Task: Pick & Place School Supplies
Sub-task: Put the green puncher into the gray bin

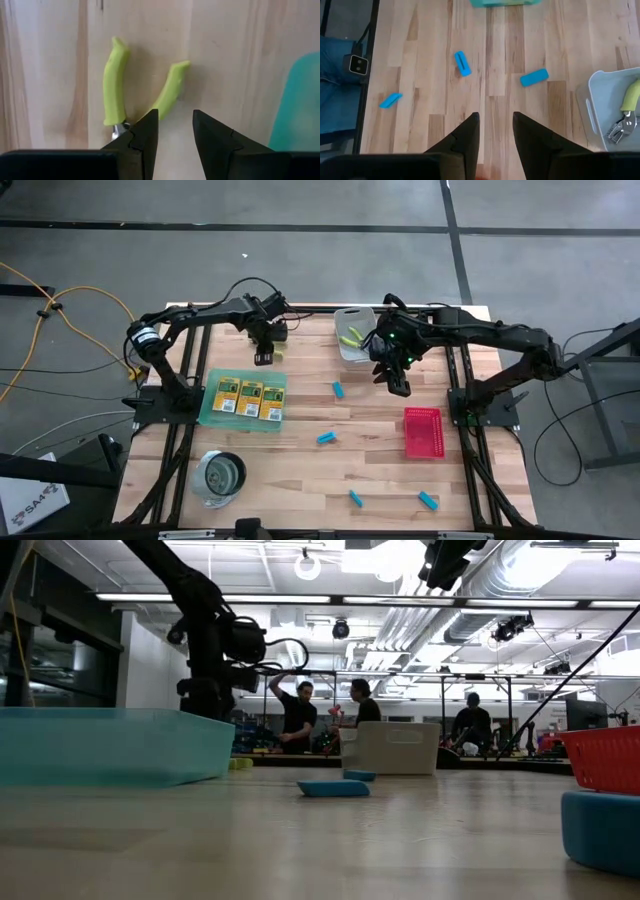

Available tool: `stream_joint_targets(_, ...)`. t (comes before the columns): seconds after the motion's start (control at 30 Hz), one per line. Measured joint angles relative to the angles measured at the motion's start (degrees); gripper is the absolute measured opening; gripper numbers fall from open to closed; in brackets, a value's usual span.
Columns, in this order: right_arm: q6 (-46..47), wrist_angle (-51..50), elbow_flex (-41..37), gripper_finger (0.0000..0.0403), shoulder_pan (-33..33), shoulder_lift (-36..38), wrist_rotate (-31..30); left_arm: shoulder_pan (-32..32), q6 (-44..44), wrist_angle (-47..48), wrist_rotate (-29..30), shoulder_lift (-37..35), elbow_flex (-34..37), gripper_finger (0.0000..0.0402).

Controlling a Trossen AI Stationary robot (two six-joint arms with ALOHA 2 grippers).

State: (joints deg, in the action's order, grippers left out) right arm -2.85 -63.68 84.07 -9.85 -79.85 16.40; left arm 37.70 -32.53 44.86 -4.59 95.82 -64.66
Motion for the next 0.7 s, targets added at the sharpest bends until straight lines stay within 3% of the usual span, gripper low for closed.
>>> stream_joint_targets(0.23, -0.4, 0.0, 0.0, 0.0109, 0.0, 0.0, 0.0, 0.1, -0.3, -0.3, -1.4, 3.2, 0.0, 0.0115)
stream_joint_targets(0.7, -1.1, 0.0, 0.0, 0.0109, 0.0, 0.0, 0.2, -0.5, -0.9, -1.4, 1.5, 5.2, -0.8, 0.0115)
